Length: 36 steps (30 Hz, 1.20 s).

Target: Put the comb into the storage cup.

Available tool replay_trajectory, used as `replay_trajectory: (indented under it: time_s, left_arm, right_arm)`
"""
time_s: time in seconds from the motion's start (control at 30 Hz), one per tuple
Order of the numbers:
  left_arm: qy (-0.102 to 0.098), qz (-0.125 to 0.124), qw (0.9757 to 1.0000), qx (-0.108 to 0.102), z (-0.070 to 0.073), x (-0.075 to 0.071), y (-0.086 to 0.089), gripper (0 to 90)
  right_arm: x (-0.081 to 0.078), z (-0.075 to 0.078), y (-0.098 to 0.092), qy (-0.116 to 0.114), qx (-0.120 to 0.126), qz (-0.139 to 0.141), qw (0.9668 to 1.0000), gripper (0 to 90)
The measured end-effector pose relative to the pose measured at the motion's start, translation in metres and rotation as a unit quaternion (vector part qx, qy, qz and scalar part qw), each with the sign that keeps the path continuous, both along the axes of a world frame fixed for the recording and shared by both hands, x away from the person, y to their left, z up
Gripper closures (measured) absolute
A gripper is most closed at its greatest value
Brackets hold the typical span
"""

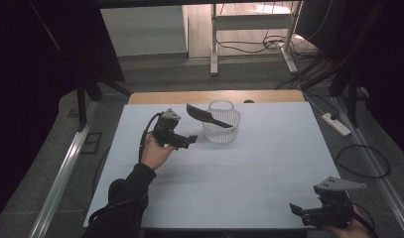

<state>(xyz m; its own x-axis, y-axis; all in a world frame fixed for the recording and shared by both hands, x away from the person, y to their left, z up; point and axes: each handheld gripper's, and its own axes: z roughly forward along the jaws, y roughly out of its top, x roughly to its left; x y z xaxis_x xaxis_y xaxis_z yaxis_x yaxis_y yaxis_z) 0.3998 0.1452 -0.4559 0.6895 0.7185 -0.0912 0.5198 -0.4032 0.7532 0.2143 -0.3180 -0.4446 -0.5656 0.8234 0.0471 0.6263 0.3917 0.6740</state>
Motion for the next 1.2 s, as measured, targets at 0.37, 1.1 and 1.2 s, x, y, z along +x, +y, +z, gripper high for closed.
replay_trajectory:
  time_s: [0.37, 1.1, 1.2]
  left_arm:
    - [0.003, 0.002, 1.0000, -0.008, 0.000, -0.008, 0.007, 0.0]
    - [0.002, 0.004, 0.9999, -0.011, 0.003, -0.030, 0.020, 0.0]
    - [0.001, 0.005, 0.9999, -0.013, 0.004, -0.033, 0.022, 0.0]
  right_arm:
    - [0.000, 0.000, 0.000, -0.002, -0.001, 0.000, 1.0000, 0.0]
    - [-0.001, 0.001, 0.001, -0.006, -0.002, 0.002, 1.0000, 0.0]
    - [-0.001, 0.001, 0.001, -0.007, -0.003, 0.003, 1.0000, 0.0]
